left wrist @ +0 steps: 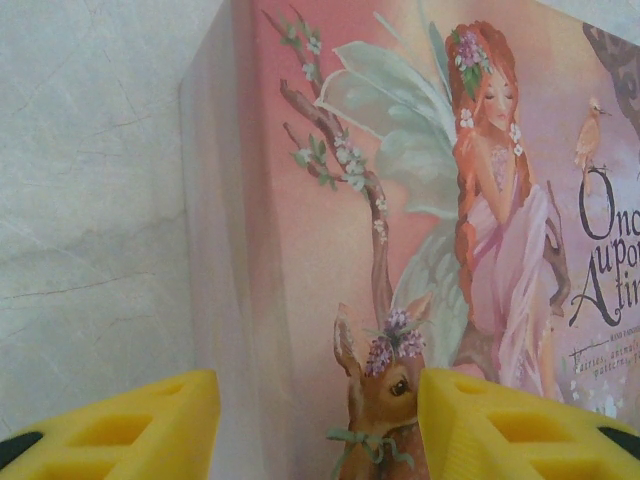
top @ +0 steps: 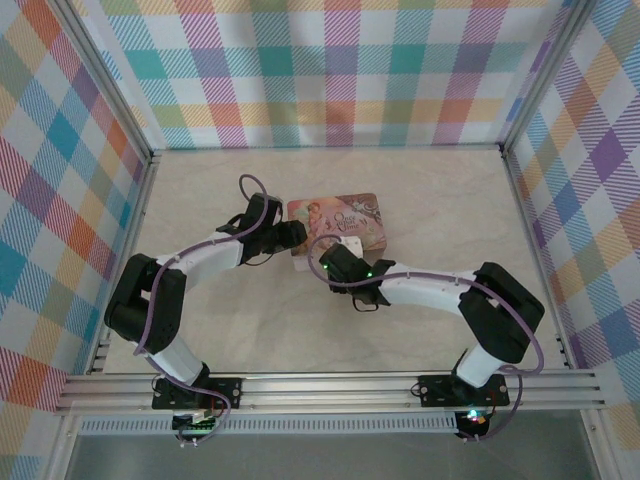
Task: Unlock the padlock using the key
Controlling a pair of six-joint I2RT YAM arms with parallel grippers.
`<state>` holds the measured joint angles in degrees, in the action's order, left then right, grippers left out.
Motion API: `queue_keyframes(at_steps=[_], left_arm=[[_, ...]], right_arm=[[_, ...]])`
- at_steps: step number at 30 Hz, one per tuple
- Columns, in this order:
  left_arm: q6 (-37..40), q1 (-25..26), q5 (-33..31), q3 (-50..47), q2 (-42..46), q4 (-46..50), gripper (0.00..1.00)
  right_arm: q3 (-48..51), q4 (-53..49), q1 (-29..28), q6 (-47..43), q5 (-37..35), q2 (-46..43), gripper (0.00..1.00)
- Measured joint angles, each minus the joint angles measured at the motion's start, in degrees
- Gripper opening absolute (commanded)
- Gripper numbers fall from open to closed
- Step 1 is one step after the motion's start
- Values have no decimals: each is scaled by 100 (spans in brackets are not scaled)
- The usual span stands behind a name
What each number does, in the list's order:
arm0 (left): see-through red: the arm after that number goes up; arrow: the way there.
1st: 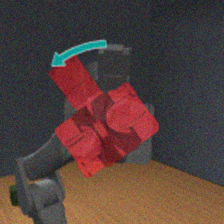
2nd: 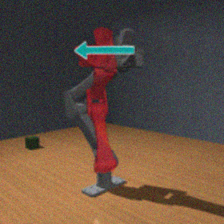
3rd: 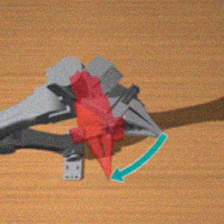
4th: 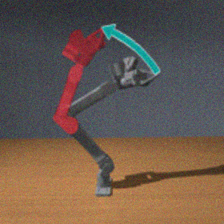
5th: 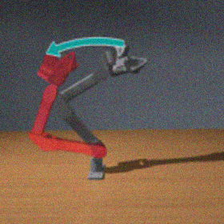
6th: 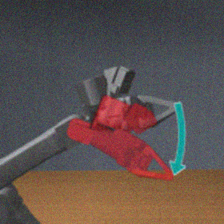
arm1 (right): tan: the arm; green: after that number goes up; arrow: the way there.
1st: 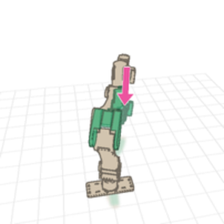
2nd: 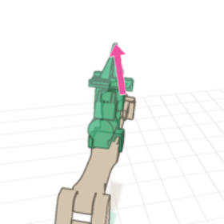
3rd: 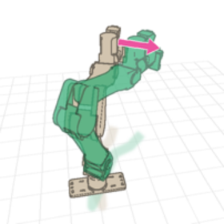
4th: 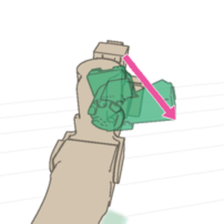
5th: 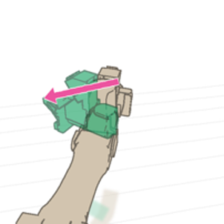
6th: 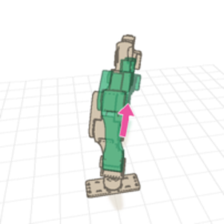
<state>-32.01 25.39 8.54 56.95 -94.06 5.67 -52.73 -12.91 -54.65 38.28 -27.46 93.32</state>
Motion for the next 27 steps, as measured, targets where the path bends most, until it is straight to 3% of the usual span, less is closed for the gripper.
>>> queue_keyframes(at_steps=[9,23,27], left_arm=[[0,-4,37,0,0,0,54],[13,-4,39,0,4,7,54],[15,-9,39,0,4,7,53]], right_arm=[[-468,-96,-142,409,-345,721,46],[-970,-240,-142,699,-833,1478,38],[-1058,-264,-140,726,-898,1615,32]])
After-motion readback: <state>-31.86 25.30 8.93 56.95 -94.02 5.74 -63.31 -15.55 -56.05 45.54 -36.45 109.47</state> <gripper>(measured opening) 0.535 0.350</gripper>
